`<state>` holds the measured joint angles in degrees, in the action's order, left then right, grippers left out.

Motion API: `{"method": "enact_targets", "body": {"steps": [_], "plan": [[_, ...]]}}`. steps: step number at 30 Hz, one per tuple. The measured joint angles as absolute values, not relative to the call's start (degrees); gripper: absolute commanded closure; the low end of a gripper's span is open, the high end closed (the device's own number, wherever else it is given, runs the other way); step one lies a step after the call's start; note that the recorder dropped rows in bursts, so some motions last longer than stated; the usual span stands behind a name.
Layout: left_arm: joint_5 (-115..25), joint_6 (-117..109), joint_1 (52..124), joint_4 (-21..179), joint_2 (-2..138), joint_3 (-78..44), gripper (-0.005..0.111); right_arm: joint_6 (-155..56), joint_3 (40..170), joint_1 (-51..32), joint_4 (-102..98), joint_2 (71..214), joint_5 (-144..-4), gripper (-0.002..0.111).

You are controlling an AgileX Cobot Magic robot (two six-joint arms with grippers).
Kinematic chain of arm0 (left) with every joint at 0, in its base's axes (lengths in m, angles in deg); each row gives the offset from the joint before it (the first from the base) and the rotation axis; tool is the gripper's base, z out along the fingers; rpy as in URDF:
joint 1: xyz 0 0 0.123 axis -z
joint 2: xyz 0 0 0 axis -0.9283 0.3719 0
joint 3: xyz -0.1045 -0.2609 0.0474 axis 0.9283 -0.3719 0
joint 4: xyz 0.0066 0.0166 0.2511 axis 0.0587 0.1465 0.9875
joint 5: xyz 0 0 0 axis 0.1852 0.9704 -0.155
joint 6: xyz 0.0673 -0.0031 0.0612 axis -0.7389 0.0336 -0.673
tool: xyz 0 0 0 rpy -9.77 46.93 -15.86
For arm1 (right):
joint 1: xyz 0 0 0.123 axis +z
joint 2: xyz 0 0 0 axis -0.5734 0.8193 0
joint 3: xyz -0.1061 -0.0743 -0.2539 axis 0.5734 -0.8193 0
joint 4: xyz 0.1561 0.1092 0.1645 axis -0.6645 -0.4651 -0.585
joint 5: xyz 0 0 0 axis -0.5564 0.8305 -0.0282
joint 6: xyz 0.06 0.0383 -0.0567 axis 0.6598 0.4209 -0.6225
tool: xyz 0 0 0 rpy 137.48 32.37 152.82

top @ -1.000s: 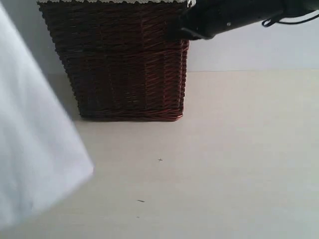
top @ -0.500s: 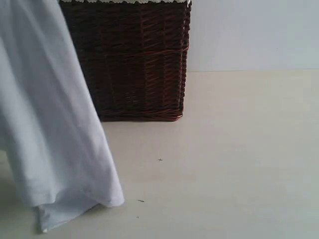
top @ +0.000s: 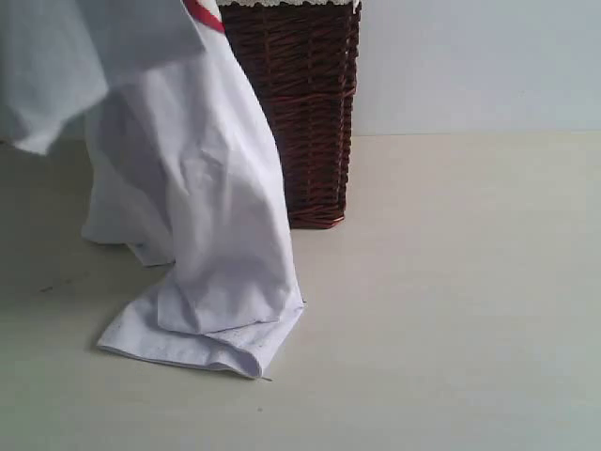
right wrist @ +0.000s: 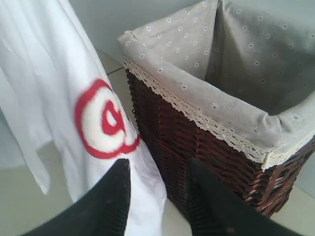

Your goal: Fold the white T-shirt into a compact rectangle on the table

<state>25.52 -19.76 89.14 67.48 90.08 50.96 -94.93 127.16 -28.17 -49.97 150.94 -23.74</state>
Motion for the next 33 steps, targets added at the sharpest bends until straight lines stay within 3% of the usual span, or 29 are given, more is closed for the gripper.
{"method": "enact_targets", "body": {"steps": [6, 13, 26, 33], "plan": [[25.7, -23.7, 89.1, 67.1, 89.1, 41.7, 0.107, -95.3, 123.8, -28.2, -50.2, 150.8, -24.3, 0.07], [25.6, -27.8, 89.1, 70.4, 84.6, 39.3, 0.107, -107.2, 119.5, -26.4, -59.3, 151.2, -22.3, 0.055], [25.6, -29.3, 89.1, 79.1, 81.3, 34.1, 0.107, -110.5, 106.8, -6.9, -46.4, 161.3, -43.8, 0.055], [25.6, -29.3, 89.1, 78.4, 81.3, 34.1, 0.107, -109.4, 105.2, 1.5, -45.5, 166.9, -54.1, 0.045]]}}
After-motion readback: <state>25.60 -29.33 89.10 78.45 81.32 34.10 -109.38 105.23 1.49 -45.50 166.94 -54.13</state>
